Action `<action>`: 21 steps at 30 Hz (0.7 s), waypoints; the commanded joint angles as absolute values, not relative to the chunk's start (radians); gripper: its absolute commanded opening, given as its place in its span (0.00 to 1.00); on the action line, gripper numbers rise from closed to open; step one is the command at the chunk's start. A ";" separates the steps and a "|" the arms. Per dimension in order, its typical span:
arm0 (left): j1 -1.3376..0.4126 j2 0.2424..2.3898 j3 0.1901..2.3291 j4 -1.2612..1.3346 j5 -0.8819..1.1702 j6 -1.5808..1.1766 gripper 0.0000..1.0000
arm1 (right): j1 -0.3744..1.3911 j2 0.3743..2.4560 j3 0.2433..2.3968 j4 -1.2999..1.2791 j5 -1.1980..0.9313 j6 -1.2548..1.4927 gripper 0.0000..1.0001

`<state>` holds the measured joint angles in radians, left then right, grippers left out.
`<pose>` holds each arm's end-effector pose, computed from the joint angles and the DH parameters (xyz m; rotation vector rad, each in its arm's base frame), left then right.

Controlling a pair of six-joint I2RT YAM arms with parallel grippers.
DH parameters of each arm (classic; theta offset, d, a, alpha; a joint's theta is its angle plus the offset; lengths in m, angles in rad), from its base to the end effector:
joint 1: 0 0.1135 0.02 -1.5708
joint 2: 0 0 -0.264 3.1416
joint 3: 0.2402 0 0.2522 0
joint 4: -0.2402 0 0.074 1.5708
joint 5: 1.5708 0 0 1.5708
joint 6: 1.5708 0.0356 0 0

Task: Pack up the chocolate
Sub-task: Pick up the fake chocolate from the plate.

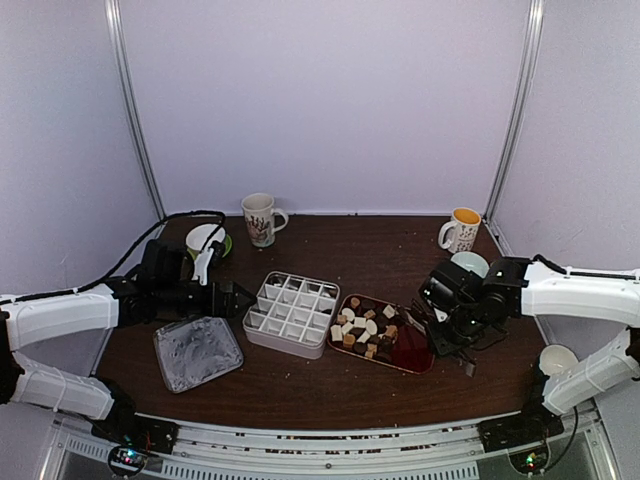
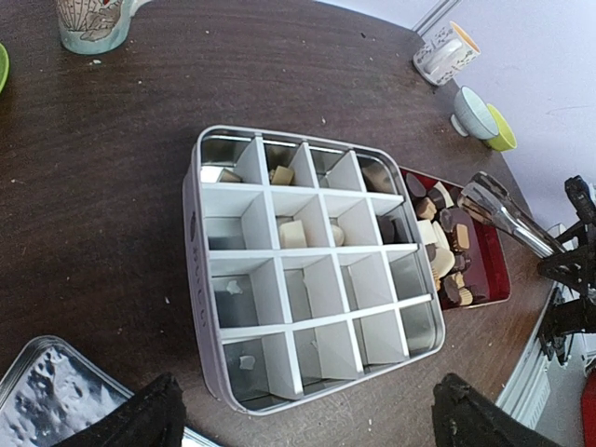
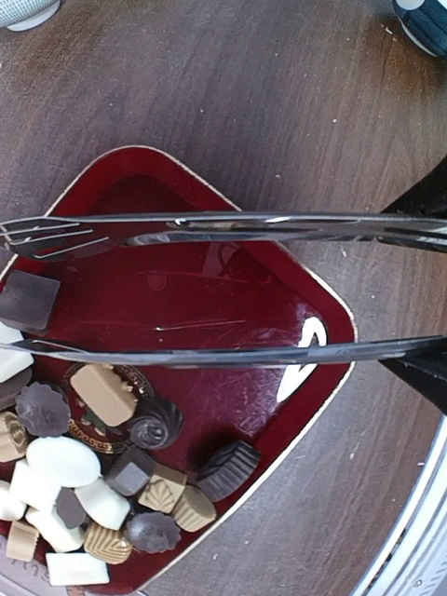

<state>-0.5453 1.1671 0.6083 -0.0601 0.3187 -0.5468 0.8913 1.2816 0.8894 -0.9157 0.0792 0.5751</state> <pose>0.2025 -0.1359 0.2147 0.1900 2.3143 -0.9373 0.1420 0.1713 0.2226 -0.4398 2.8551 0.1706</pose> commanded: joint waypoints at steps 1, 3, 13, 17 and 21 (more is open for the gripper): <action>-0.550 1.172 0.621 -0.012 0.327 -0.545 0.95 | 0.875 1.299 0.876 -0.843 0.092 0.580 0.39; -0.550 1.173 0.622 -0.013 0.327 -0.545 0.95 | 0.868 1.302 0.858 -0.823 0.085 0.590 0.39; -0.551 1.180 0.623 -0.010 0.330 -0.543 0.95 | 0.835 1.295 0.783 -0.746 0.030 0.634 0.41; -0.551 1.181 0.624 -0.009 0.331 -0.542 0.95 | 0.832 1.300 0.778 -0.725 -0.014 0.639 0.41; -0.550 1.173 0.623 -0.013 0.329 -0.540 0.95 | 0.832 1.282 0.777 -0.731 -0.043 0.647 0.41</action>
<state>-0.5453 1.1770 0.6083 -0.0540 0.3195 -0.5468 0.8391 1.3010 0.7803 -0.7540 -0.0078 0.6281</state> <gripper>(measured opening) 0.952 0.409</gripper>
